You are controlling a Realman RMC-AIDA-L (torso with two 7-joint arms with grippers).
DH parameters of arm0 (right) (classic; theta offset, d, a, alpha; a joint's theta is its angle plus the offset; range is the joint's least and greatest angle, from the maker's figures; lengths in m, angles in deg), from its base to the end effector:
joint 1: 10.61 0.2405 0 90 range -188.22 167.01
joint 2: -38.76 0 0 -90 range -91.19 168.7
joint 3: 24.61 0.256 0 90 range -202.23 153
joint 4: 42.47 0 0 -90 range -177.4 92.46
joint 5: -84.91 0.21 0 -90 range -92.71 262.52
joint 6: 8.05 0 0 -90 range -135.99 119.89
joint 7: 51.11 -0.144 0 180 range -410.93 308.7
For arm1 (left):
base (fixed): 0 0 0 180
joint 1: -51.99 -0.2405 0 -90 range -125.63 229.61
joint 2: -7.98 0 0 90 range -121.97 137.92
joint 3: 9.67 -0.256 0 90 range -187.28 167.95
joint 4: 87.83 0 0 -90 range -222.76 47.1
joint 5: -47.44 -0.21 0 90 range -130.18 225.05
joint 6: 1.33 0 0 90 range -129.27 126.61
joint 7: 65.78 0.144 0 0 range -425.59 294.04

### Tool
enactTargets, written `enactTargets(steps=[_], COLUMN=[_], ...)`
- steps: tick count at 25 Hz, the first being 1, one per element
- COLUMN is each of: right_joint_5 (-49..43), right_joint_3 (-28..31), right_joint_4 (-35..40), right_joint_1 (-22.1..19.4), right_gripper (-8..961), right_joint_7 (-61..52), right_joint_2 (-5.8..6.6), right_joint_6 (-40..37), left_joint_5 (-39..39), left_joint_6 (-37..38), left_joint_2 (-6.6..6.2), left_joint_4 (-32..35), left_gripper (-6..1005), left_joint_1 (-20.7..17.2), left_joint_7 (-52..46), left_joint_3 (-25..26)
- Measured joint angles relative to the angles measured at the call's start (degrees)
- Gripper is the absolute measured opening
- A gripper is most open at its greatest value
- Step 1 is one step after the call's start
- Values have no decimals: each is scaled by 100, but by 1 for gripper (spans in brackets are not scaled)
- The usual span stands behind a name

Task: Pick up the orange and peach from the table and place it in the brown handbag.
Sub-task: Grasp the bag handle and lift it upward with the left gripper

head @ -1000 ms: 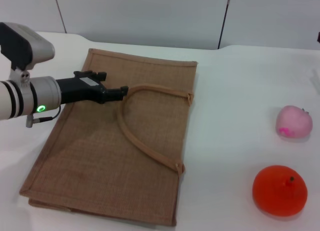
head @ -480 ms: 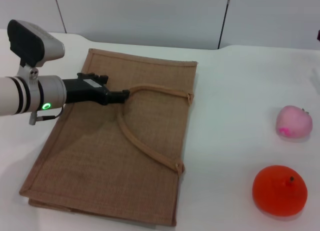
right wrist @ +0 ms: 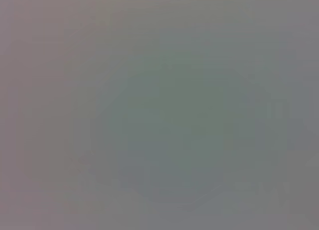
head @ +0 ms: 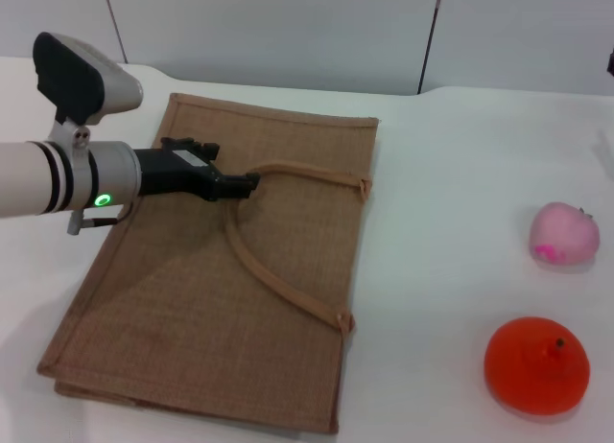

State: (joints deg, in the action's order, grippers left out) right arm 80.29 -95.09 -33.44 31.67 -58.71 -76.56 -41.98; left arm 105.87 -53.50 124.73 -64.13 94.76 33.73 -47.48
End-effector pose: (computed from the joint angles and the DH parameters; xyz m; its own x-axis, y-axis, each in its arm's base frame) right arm 0.3079 0.4496 0.0312 0.8057 -0.1719 -0.5668 -0.5825 -0.0571 -0.8108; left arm -0.2808 0.4186 -0.0154 0.8349 0.4345 0.3378 0.5504 -0.6588 -0.5129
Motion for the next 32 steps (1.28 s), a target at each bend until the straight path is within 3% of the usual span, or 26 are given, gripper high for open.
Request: enactTargets(steps=[9, 15, 20, 28, 32], right_joint_5=[6, 0, -6, -13, -20], right_joint_3=[0, 0, -5, -37, -43], right_joint_4=[-3, -21, -21, 2, -2], right_joint_1=[0, 0, 0, 4, 6], right_gripper=[784, 784, 783, 783, 783], right_joint_7=[-5, -11, -4, -15, -8], right_joint_2=[0, 0, 0, -7, -9], right_joint_6=[0, 0, 0, 0, 0], left_joint_5=[-259, -286, -228, -204, -201], left_joint_6=[306, 330, 303, 306, 175], left_joint_2=[-11, -4, -3, 5, 4], left_joint_4=[-281, -296, -289, -232, -68], left_gripper=[857, 657, 419, 190, 150], left_joint_1=[120, 126, 123, 144, 186], left_joint_7=[-47, -128, -164, -60, -52], left_joint_3=[-30, -33, -29, 14, -4])
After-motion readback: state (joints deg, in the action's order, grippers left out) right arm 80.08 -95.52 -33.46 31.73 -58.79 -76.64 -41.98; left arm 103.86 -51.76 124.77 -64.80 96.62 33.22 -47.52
